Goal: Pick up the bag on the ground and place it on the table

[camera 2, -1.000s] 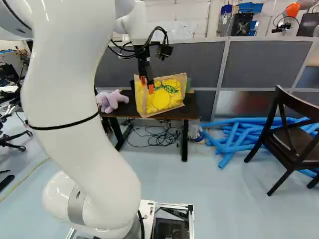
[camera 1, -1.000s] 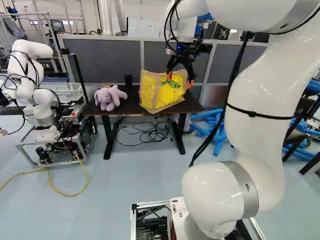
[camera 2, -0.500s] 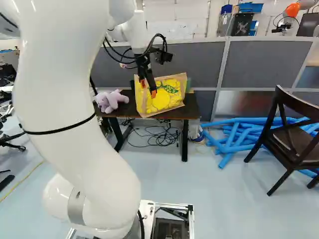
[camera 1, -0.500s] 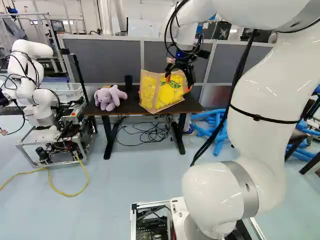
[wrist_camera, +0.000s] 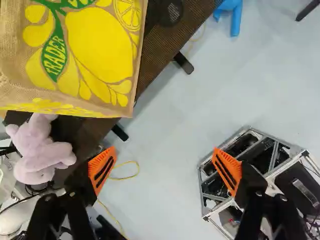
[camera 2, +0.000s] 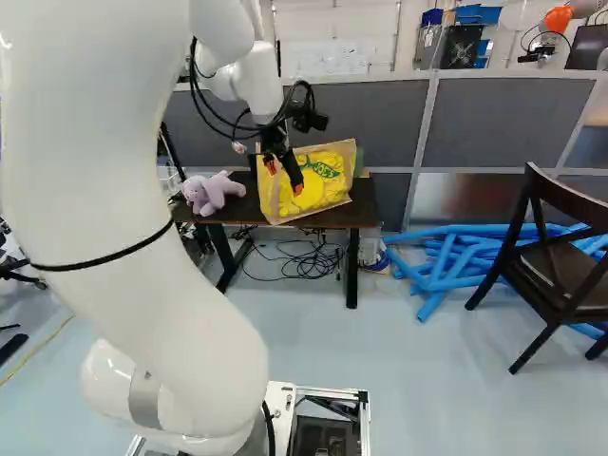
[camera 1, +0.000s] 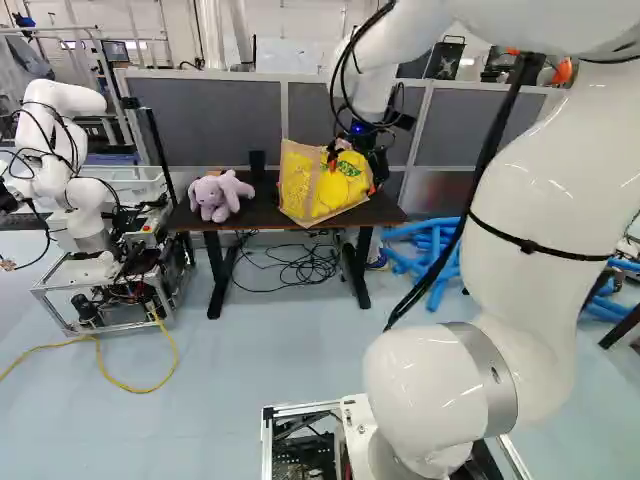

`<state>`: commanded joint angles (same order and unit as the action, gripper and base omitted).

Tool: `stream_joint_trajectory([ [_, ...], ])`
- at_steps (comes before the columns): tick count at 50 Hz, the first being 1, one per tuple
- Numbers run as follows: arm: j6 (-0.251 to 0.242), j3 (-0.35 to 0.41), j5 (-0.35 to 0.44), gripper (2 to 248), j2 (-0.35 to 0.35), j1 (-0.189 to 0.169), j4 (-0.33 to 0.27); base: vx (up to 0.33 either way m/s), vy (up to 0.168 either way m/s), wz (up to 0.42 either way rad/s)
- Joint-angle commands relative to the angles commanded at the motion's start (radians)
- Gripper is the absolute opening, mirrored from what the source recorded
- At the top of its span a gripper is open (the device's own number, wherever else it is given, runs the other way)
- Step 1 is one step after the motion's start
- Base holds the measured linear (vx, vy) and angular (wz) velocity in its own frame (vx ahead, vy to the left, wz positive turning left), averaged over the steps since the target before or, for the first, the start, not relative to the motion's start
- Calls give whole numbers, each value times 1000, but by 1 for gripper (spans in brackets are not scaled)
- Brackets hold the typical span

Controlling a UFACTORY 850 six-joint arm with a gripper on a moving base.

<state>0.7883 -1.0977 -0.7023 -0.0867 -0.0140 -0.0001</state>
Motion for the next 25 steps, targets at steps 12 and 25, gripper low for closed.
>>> stream_joint_trajectory([
  [12, -77, 98, 153, 247, 36, 1, 0, 0, 0, 0],
  [25, -168, 215, 336, 247, 78, 3, 0, 0, 0, 0],
])
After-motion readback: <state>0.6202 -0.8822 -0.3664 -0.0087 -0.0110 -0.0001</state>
